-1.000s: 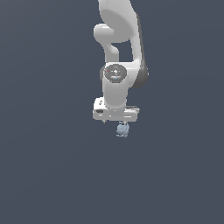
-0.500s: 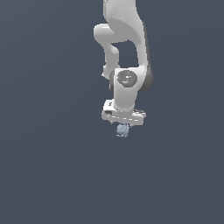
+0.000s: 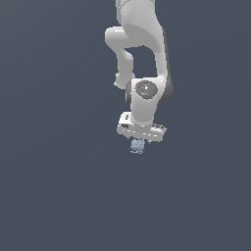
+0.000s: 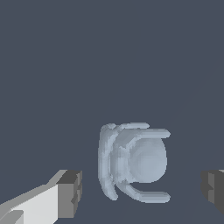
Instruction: Pick up the object and move it to a goal position.
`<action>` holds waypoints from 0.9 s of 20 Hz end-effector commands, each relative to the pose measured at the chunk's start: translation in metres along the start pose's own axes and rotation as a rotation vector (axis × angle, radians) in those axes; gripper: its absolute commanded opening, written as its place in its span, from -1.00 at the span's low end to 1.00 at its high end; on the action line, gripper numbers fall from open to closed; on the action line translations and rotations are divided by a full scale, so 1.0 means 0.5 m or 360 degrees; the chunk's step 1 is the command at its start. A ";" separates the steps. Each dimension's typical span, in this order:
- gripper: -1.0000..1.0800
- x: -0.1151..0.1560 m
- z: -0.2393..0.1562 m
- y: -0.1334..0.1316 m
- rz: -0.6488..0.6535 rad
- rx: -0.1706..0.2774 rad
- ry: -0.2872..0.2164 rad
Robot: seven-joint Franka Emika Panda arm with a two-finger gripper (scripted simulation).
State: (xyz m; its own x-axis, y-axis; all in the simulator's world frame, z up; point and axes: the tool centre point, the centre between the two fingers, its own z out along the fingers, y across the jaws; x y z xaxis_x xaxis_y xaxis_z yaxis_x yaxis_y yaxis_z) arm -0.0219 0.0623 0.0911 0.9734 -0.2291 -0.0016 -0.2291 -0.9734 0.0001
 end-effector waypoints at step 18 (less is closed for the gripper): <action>-1.00 0.000 0.101 0.000 0.0007 0.0000 0.0003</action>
State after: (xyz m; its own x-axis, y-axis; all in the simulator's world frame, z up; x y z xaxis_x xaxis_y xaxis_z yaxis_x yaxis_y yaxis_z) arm -0.0225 0.0625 0.0415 0.9725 -0.2329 -0.0009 -0.2329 -0.9725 0.0002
